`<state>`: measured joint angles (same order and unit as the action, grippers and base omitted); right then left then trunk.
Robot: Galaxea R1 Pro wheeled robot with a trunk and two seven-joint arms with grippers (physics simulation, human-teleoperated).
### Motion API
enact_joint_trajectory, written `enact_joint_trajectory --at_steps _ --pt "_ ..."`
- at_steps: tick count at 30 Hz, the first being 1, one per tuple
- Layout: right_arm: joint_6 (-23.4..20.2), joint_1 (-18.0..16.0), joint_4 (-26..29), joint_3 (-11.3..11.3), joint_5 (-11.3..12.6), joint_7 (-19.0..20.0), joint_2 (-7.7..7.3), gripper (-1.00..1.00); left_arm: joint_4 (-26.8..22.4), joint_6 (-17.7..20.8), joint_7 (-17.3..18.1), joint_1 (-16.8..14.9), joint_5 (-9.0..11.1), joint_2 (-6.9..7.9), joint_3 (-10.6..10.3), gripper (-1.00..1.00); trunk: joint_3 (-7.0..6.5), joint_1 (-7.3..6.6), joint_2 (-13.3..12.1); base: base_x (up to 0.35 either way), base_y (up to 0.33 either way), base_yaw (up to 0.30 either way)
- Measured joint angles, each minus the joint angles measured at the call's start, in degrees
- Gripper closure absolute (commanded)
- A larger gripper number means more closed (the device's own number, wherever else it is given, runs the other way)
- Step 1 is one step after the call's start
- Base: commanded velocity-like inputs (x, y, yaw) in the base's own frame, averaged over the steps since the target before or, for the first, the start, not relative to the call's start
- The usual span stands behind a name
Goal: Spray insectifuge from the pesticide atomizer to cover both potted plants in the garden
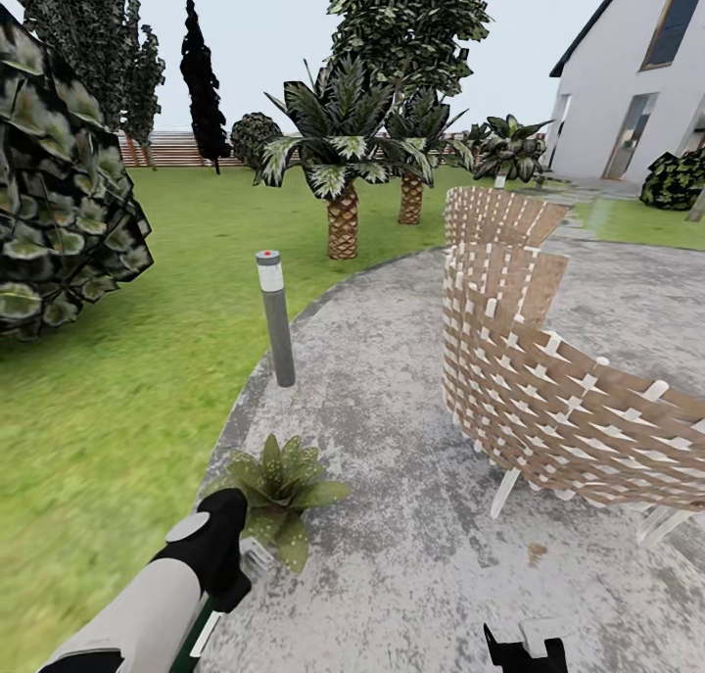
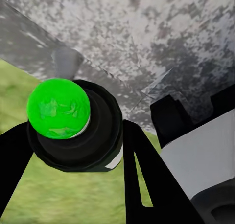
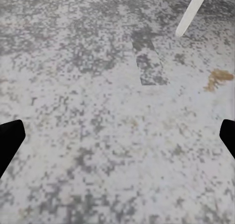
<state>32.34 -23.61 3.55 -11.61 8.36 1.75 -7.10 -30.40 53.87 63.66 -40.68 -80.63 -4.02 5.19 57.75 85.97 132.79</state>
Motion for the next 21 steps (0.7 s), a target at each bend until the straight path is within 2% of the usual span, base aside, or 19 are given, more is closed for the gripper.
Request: enact_joint_trajectory --at_steps 2,6,12,15,17,19,21 --pt "0.00 0.00 0.00 0.00 0.00 0.00 0.00 -1.00 -0.43 -0.02 -0.04 -0.05 -0.06 0.14 -0.02 1.00 0.00 0.00 0.00 0.010 0.003 0.001" --pt "-0.02 0.00 0.00 -0.01 -0.02 0.00 0.00 -1.00 -5.28 -0.03 -0.11 -0.11 -0.42 0.16 -0.07 1.00 0.00 -0.02 0.00 0.126 0.104 0.000" --pt "0.00 0.00 0.00 -0.01 -0.03 0.00 0.00 -1.00 -7.39 -0.01 -0.10 -0.30 -0.37 -0.55 -0.13 1.00 0.00 0.00 0.00 0.011 0.010 0.000" --pt "0.00 0.00 0.00 0.00 -0.01 0.00 0.00 -1.00 -9.55 0.00 -0.13 -0.32 -0.49 -0.35 -0.01 1.00 0.00 0.00 0.00 0.000 0.000 0.000" --pt "0.00 0.00 0.00 0.01 -0.04 0.00 0.00 -1.00 -9.76 0.00 -0.18 -0.12 -0.75 0.31 0.03 1.00 0.00 0.00 0.00 0.000 0.000 0.000" --pt "0.00 0.00 0.00 0.00 -0.04 0.00 0.00 -1.00 -9.44 -0.12 0.02 0.05 -0.78 2.06 0.03 1.00 0.00 0.00 0.00 0.000 0.000 0.000" --pt "0.00 0.00 0.00 0.03 -0.02 0.00 0.00 -1.00 -9.09 -0.01 0.10 0.11 -0.28 2.83 0.04 1.00 0.00 0.00 0.00 0.000 0.000 0.000"
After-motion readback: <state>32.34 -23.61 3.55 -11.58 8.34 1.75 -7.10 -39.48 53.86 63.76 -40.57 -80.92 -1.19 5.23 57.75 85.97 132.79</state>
